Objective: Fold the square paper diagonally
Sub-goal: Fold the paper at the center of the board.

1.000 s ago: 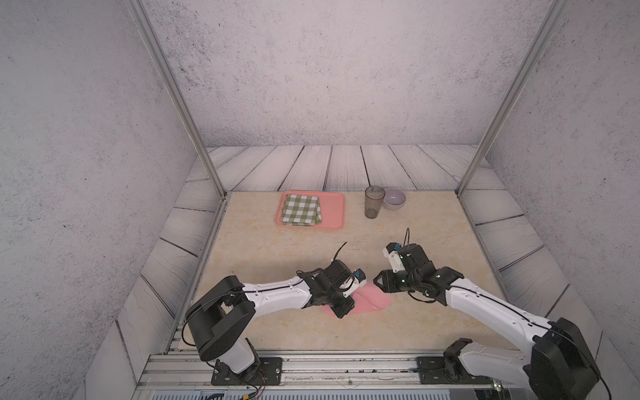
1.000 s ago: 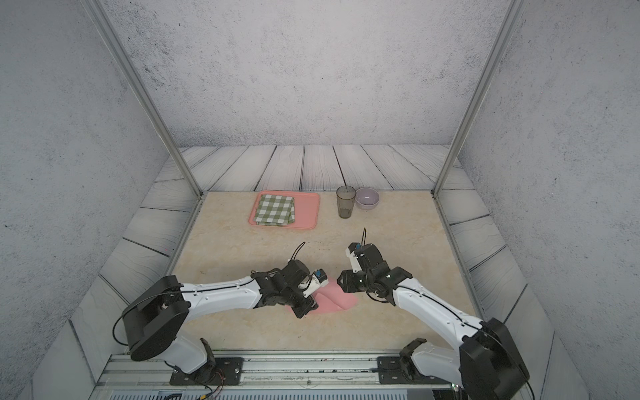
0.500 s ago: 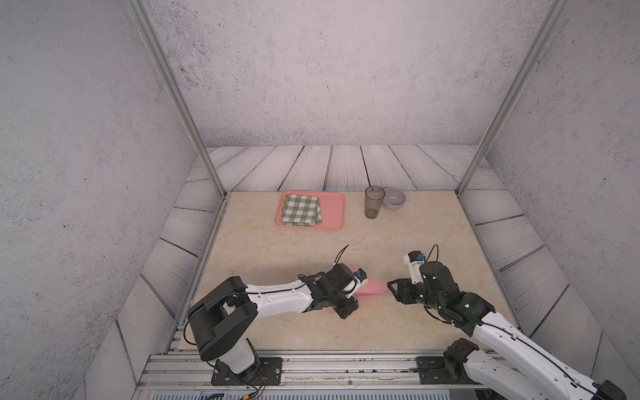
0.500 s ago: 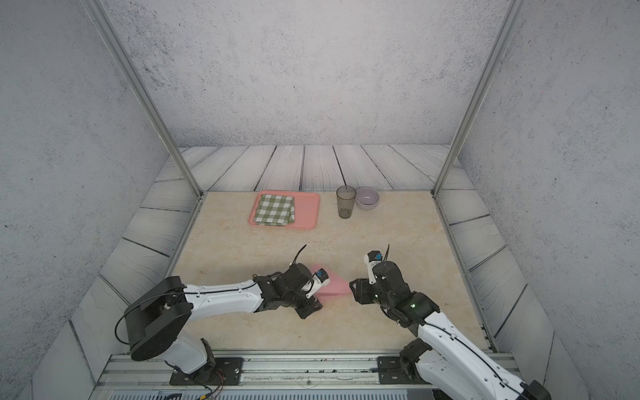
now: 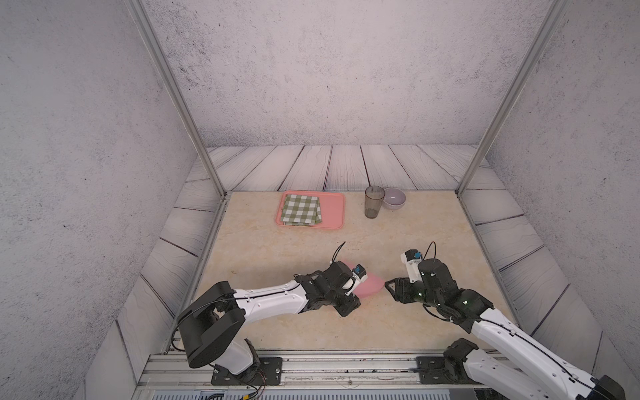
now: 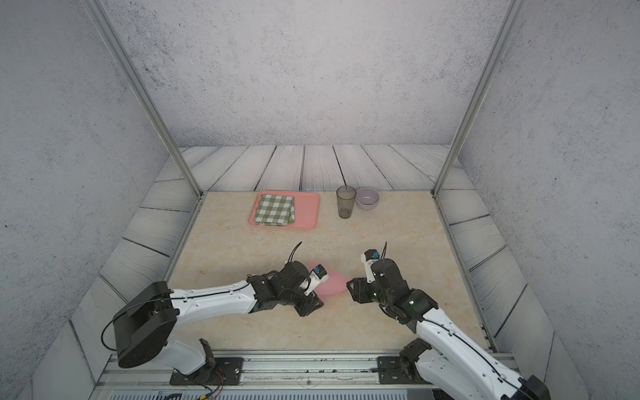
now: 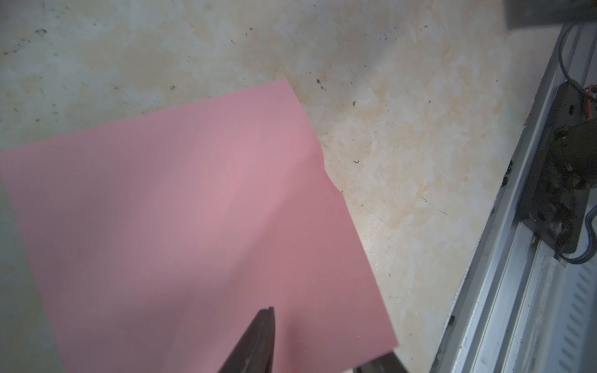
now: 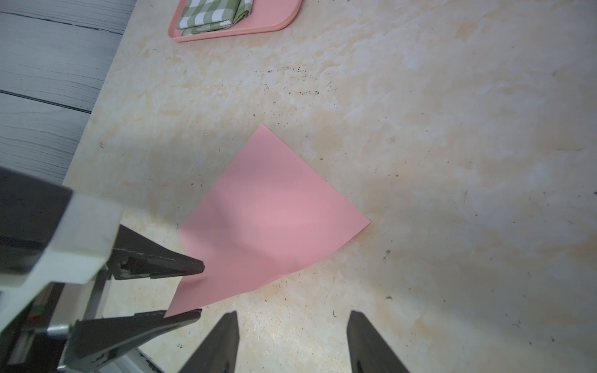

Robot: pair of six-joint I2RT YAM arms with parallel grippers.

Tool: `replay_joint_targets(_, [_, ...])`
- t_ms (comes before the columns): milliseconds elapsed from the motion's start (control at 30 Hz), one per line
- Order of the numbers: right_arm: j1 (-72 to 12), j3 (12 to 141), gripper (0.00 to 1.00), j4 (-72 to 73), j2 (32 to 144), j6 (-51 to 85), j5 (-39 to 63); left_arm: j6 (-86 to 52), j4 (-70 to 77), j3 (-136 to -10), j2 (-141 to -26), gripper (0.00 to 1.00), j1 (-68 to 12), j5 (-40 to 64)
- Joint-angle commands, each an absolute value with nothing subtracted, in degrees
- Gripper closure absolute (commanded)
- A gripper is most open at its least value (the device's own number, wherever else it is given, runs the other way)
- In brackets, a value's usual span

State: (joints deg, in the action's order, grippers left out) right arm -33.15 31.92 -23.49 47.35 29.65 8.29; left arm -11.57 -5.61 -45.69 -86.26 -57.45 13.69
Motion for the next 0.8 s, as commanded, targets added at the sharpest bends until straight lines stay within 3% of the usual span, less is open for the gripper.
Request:
replay_joint_targets(0, [-33.05,33.44,0.41,-24.7,48.81,28.56,9.98,-12.02,-5.47,-45.88,-84.57,0.52,-57.73,14.06])
replay_joint_targets(533, [-33.05,32.8,0.38,-24.89,47.43,29.23,8.85,-13.61,-4.01,-44.17,-79.57,0.5,-57.32,9.64])
replay_joint_targets(767, [-34.3,32.47,0.38,-29.93,46.31,41.86,9.1,-12.46,-4.68,-45.92,-76.18,0.4,-51.96,7.21])
